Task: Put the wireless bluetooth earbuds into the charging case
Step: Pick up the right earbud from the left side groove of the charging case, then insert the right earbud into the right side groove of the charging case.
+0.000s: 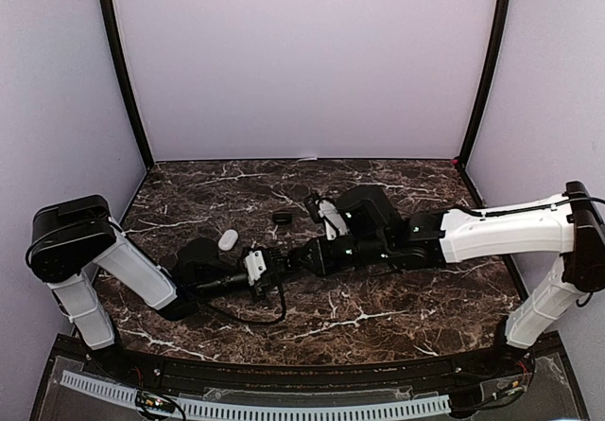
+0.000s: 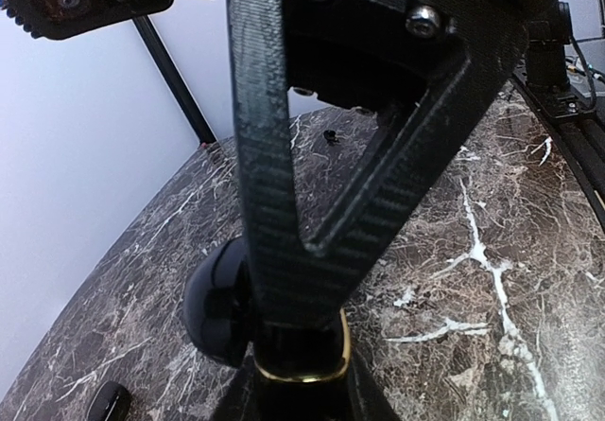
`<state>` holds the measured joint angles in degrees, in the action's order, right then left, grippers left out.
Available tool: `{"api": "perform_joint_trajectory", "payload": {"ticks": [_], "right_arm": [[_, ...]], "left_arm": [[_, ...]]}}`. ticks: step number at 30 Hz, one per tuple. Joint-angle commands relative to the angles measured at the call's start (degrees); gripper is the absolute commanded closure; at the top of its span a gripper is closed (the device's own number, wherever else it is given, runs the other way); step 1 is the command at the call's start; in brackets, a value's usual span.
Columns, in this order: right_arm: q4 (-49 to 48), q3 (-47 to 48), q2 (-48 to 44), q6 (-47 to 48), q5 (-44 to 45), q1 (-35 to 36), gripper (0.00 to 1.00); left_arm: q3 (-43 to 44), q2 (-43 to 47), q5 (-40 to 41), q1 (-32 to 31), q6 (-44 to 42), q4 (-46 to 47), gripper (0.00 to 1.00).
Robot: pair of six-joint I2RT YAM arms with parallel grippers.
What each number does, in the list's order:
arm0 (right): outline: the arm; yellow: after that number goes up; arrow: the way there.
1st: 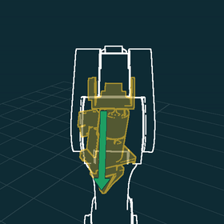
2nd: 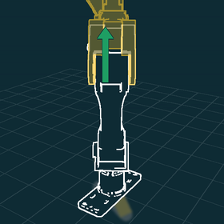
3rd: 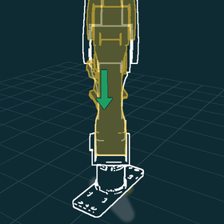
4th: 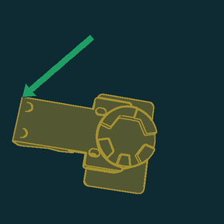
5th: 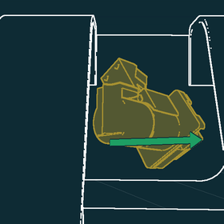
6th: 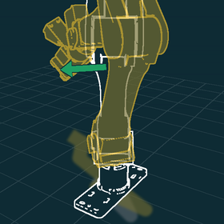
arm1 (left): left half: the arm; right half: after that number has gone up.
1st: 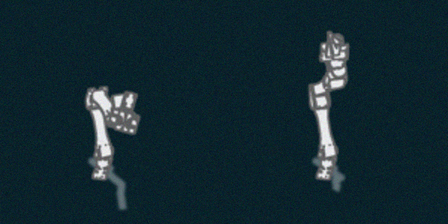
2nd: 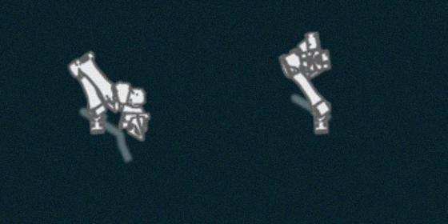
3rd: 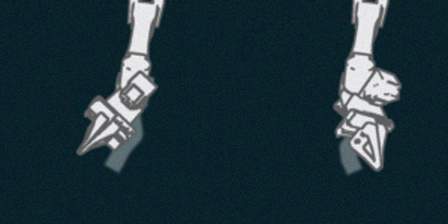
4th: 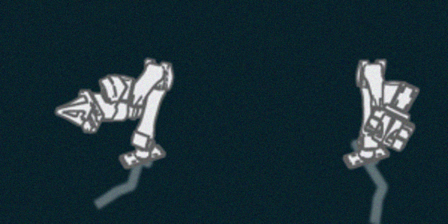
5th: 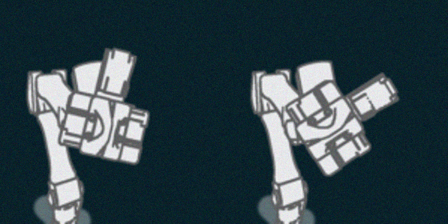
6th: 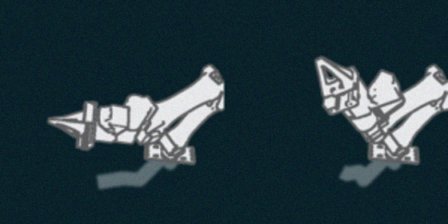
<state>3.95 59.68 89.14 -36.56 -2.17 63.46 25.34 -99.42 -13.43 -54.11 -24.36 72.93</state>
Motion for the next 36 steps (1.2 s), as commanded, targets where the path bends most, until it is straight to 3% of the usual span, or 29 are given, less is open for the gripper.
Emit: {"api": "perform_joint_trajectory", "payload": {"ticks": [1, 18, 36], "right_arm": [[-2.86, -0.97, -3.01, -0.52, -1.54, -0.83, 0.87], [-2.29, -5.04, -7.75, -3.24, -2.28, -3.65, 0.88], [-3.95, -4.82, -4.83, -2.45, -3.02, -4.75, 0.89]], "left_arm": [[-0.4, -0.58, -0.71, 0.32, 1.55, 2.92, 0.92], [-2.03, -1.84, -1.69, 2.16, 5.72, 8.22, 0.92], [-2.22, -1.04, -5.33, 2.16, 5.54, 9.02, 0.92]]}}
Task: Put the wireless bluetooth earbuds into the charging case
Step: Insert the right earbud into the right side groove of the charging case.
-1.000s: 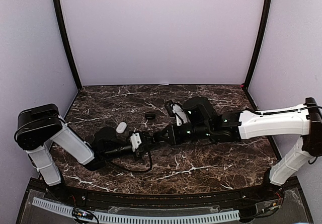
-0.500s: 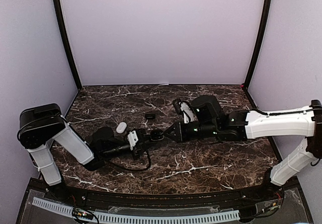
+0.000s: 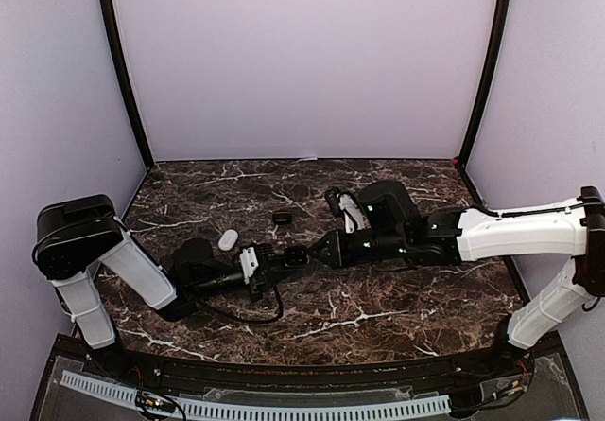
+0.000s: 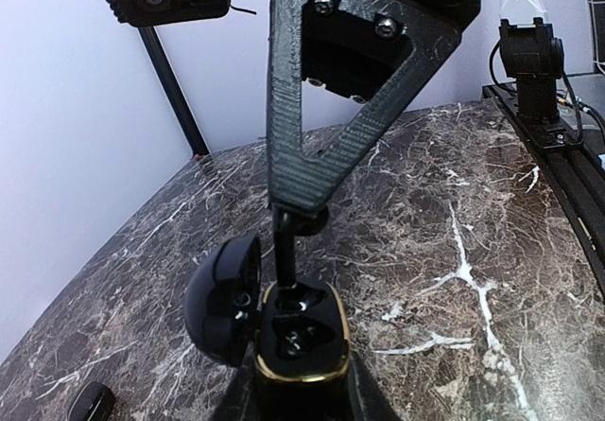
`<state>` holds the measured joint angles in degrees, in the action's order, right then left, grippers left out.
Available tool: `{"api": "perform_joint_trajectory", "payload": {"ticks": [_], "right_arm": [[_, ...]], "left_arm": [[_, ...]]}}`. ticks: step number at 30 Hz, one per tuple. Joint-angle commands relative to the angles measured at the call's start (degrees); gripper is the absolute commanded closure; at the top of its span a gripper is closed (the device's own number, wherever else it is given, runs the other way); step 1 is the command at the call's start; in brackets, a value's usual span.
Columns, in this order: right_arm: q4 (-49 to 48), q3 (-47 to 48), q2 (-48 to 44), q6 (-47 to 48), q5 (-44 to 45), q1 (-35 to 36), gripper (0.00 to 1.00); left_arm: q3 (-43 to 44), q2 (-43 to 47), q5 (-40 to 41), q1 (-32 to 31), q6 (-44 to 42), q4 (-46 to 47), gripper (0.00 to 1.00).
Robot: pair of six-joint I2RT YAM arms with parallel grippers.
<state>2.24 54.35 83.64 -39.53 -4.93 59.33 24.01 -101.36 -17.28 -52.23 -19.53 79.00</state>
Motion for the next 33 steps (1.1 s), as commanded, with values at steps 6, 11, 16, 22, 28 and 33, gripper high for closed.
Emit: {"api": "perform_joint_trajectory", "payload": {"ticks": [6, 11, 16, 22, 28, 33], "right_arm": [[-1.66, 0.43, 1.09, 0.57, 0.36, -0.71, 0.89], [-0.66, 0.6, 1.52, 0.98, 0.07, -0.7, 0.89], [-1.53, 0.17, 1.45, 1.12, -1.47, -0.71, 0.9], [-1.25, 0.06, 1.74, 1.12, -1.84, -0.7, 0.9], [-0.05, 0.14, 1.9, 1.08, -0.71, -0.71, 0.9], [0.34, 0.23, 1.9, 1.04, -0.11, -0.71, 0.9]], "left_arm": [[-0.81, 0.84, -1.91, 0.28, 0.57, 3.09, 0.92], [-0.68, 0.72, -1.14, 0.28, 0.49, 2.82, 0.92], [-0.48, 0.51, -0.59, 0.28, 0.77, 2.95, 0.92], [-0.89, 0.39, 0.1, 0.28, 1.65, 4.51, 0.92], [-1.16, 0.46, 0.82, 0.28, 2.15, 4.91, 0.92], [-1.22, 0.46, 0.74, 0.28, 2.11, 5.04, 0.92]]}}
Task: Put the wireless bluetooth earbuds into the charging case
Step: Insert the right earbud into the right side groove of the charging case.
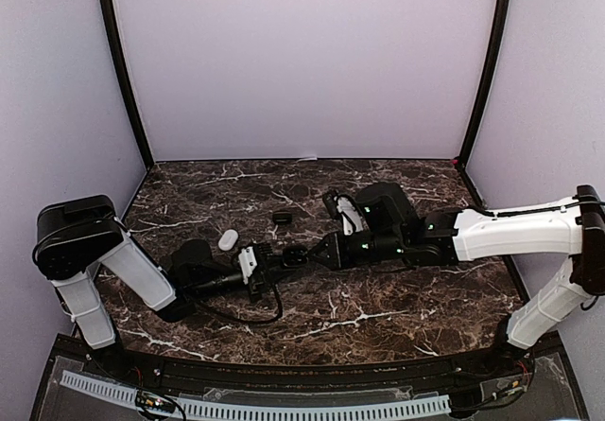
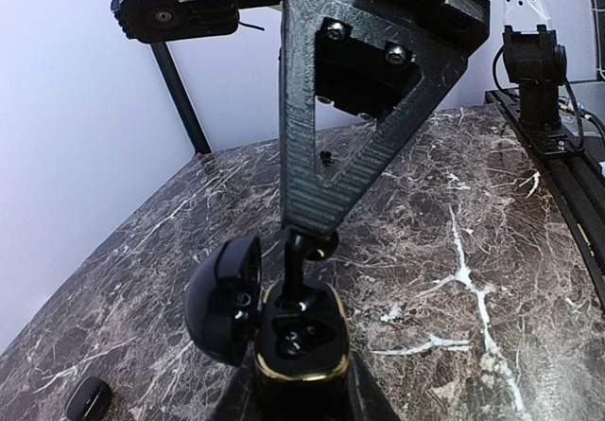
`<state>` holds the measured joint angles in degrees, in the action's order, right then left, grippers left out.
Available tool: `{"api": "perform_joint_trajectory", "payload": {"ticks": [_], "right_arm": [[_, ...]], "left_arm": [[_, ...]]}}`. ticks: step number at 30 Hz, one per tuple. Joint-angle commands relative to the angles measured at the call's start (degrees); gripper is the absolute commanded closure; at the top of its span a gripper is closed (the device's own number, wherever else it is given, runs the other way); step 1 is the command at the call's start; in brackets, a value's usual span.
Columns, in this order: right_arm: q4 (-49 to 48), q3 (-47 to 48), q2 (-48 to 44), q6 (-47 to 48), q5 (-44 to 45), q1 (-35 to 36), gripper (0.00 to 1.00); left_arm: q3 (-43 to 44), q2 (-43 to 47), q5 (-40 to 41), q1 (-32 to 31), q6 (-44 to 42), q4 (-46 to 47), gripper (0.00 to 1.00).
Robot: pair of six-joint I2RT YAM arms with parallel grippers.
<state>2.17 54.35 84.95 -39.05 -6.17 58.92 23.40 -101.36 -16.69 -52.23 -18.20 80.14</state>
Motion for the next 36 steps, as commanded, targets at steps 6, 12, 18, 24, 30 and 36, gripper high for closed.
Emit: {"api": "perform_joint_trajectory", "payload": {"ticks": [6, 12, 18, 24, 30, 36], "right_arm": [[0.48, 0.79, 0.89, 0.76, 2.09, -0.29, 0.87], [0.59, 1.35, 2.04, 0.81, 1.26, -0.29, 0.85], [0.28, 1.63, 2.65, 1.2, 0.04, -0.29, 0.87], [0.33, 1.81, 3.27, 1.69, -1.34, -0.29, 0.88], [0.9, 2.63, 3.65, 2.42, -3.71, -0.29, 0.82], [0.84, 2.7, 4.13, 3.23, -6.28, -0.29, 0.77]], "left_arm": [[-0.04, 0.46, -0.88, 0.28, -0.81, 2.0, 0.92], [1.23, 0.55, -1.04, 0.28, -1.47, -0.63, 0.92], [2.19, 0.21, -1.15, 0.28, -1.92, -1.94, 0.92], [2.79, -0.05, -0.85, 0.28, -2.03, -2.7, 0.92], [2.74, -0.15, -0.49, 0.28, -2.25, -3.0, 0.92], [2.75, -0.26, -0.88, 0.28, -1.29, -2.22, 0.92]]}}
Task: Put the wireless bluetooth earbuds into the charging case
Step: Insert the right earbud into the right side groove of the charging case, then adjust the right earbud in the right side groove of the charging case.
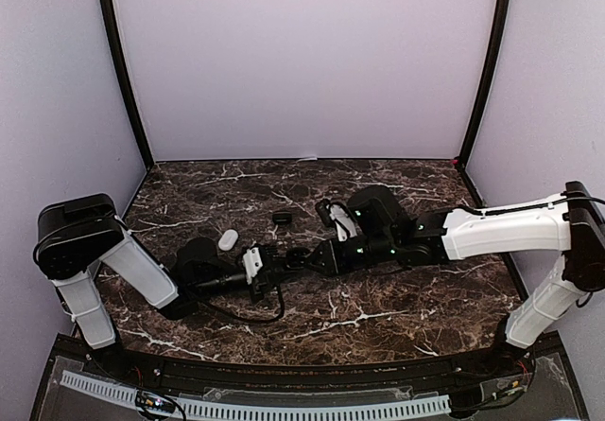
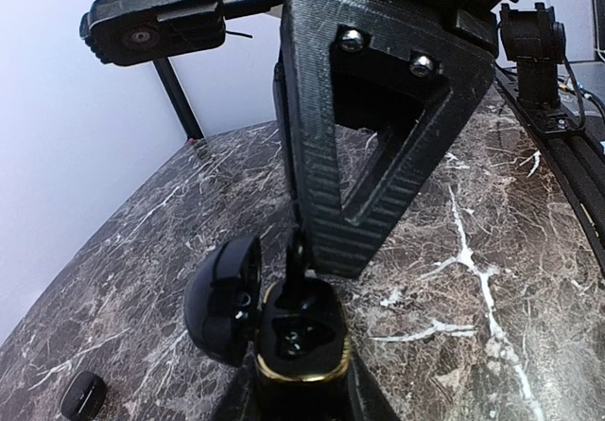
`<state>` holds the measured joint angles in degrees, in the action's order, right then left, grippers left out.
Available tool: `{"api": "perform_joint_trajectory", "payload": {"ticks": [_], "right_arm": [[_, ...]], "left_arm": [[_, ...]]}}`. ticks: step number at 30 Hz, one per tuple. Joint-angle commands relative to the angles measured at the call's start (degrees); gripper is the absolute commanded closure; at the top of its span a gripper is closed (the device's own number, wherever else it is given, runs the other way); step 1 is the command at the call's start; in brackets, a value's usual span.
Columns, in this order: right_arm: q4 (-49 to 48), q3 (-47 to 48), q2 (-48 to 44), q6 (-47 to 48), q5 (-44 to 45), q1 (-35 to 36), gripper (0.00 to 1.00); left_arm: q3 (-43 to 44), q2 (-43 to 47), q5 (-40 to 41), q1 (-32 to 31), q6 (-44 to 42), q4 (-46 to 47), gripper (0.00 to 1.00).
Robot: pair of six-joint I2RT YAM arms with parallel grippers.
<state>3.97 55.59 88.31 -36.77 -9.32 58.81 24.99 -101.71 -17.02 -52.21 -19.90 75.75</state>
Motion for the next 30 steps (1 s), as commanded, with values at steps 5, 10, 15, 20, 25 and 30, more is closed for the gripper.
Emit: {"api": "perform_joint_trajectory", "payload": {"ticks": [5, 10, 15, 20, 25, 30], "right_arm": [[-1.04, 1.31, 0.1, 1.47, -3.54, -0.18, 0.71], [-1.04, 0.15, -1.51, 2.04, -2.6, -0.21, 0.55], [-1.9, -1.09, -3.56, 3.72, -2.47, -0.27, 0.42], [-2.87, -1.96, -5.74, 6.17, -2.78, -0.36, 0.37], [-3.24, -2.31, -8.42, 9.55, -1.19, -0.56, 0.38], [-6.34, -4.31, -11.17, 11.46, -1.94, -2.43, 0.45]], "left_arm": [[0.98, -0.3, -0.83, 0.26, 1.17, 3.32, 0.92], [0.32, -0.32, -1.05, 0.34, 2.44, 4.81, 0.92], [-0.35, -0.68, -1.49, 0.73, 4.69, 7.12, 0.92], [-1.18, -0.86, -2.38, 1.64, 7.38, 9.26, 0.92], [-1.68, -0.7, -2.92, 2.23, 9.06, 10.6, 0.92], [-2.07, -0.44, -5.14, 2.63, 9.97, 11.44, 0.92]]}}
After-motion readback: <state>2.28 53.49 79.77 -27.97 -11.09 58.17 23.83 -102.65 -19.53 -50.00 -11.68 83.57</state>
